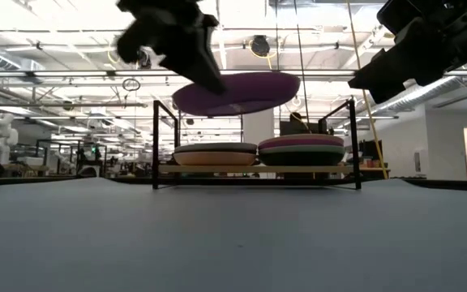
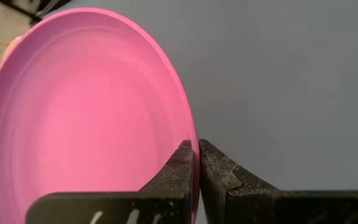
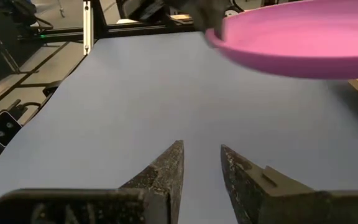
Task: Place and stack plates onto a shelf
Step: Stack the purple bowl on the green bowl
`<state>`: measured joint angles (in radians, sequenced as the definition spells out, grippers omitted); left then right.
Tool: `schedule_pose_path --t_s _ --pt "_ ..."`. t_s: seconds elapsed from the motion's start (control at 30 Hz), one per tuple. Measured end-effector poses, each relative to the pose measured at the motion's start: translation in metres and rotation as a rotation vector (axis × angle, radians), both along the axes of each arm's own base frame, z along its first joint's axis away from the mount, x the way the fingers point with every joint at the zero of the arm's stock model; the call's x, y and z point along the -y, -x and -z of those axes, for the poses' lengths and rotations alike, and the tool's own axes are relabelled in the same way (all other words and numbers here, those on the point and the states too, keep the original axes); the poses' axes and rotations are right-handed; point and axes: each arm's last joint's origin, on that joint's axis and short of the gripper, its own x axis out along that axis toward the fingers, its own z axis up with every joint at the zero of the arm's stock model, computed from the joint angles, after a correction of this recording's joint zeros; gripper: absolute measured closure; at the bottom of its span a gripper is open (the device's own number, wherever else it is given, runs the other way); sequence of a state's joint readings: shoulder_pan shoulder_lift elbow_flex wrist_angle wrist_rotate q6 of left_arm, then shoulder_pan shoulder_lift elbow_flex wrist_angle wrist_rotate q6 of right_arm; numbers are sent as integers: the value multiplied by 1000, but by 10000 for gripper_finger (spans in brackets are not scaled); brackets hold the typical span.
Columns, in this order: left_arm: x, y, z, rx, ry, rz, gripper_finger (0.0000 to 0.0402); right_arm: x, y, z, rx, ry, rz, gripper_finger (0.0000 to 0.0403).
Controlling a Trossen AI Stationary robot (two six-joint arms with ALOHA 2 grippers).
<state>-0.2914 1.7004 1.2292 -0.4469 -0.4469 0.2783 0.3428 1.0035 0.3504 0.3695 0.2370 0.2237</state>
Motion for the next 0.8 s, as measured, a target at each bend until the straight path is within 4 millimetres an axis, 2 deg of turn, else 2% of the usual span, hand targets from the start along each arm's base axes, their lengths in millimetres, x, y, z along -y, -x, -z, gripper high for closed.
schedule_pose_path --t_s 0.4,0.57,0.8 --pt "-78 -22 -26 32 -17 -95 391 -4 1 -1 15 79 -51 399" --pt "-110 -25 -36 68 11 -162 391 -4 1 -1 18 101 -63 401" --pt "-146 -22 -37 85 55 -287 391 -4 1 -1 20 119 -71 402"
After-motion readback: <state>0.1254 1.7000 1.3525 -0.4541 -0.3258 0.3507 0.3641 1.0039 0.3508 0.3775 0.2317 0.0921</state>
